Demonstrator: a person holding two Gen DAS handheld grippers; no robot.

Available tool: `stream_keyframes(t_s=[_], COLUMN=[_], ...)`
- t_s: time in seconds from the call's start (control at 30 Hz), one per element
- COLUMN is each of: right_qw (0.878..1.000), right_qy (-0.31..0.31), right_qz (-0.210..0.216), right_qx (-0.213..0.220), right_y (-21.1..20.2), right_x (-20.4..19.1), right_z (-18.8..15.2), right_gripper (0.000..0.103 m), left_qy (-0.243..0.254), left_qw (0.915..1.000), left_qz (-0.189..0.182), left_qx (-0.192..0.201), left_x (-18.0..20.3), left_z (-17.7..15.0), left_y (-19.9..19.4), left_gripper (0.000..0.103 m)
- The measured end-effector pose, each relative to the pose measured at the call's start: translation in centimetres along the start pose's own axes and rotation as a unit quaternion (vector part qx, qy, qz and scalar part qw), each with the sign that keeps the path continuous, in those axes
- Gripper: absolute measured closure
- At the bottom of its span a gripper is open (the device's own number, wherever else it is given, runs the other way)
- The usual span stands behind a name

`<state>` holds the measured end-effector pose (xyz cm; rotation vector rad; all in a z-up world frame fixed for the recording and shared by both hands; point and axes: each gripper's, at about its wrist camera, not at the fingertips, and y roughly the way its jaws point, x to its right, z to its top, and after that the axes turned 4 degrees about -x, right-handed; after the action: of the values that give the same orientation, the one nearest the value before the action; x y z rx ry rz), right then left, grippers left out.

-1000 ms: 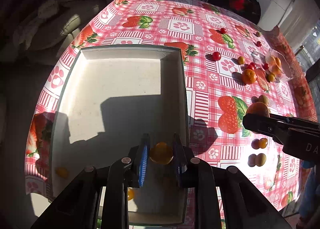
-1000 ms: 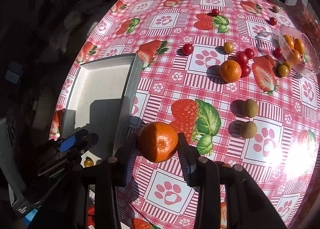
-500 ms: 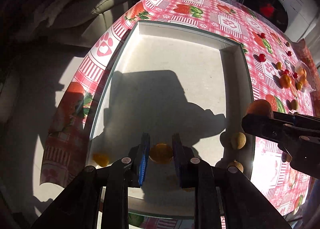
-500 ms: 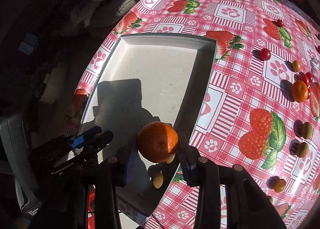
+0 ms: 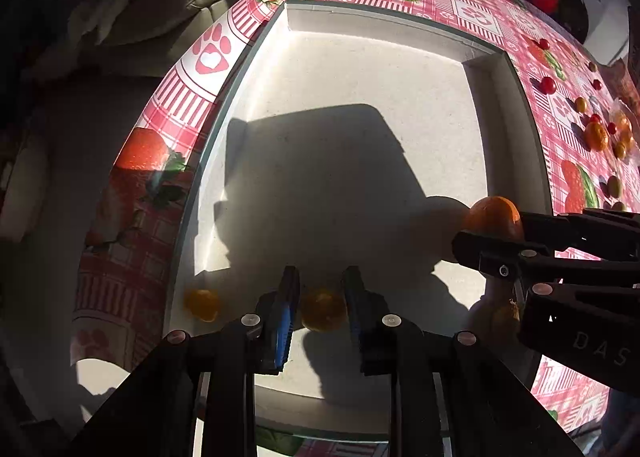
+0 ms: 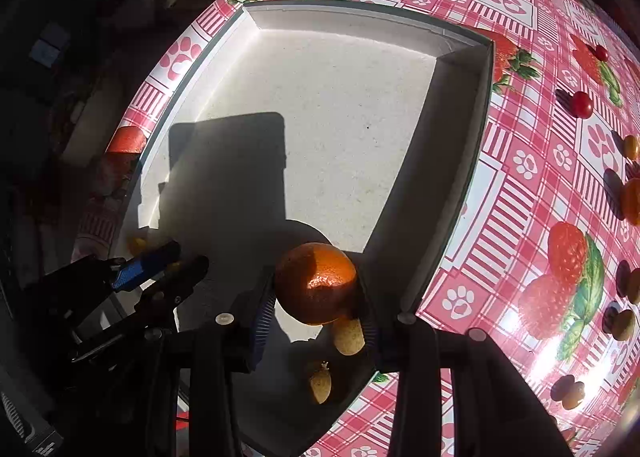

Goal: Organize fruits
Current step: 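Carry the mandarin and tomato over the white tray and release both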

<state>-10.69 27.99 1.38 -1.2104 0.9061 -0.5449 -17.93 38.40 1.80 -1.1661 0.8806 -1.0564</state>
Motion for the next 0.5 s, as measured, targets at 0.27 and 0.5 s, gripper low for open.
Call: stream_keyframes(t_s=[0.27, 0.5], right_qw=[1.000, 0.998], right_qy=[-0.001, 0.009], right_qz=[0.020, 0.049], right_qx=[0.001, 0.038], right_y=[-0.2, -3.2], right_x=[0.1, 0.4], right_z=[0.2, 0.8], right_gripper=[0.047, 0.022], left_qy=[0.003, 0.005], left_qw=[0.9995, 0.9993], left_qz=[0.030, 0.038], left_qx=[0.010, 0.001], left_x=[0.0, 0.1], left_z=[-0.3, -0.3], left_y=[-0.3, -0.8], left_gripper=[0.023, 0.023])
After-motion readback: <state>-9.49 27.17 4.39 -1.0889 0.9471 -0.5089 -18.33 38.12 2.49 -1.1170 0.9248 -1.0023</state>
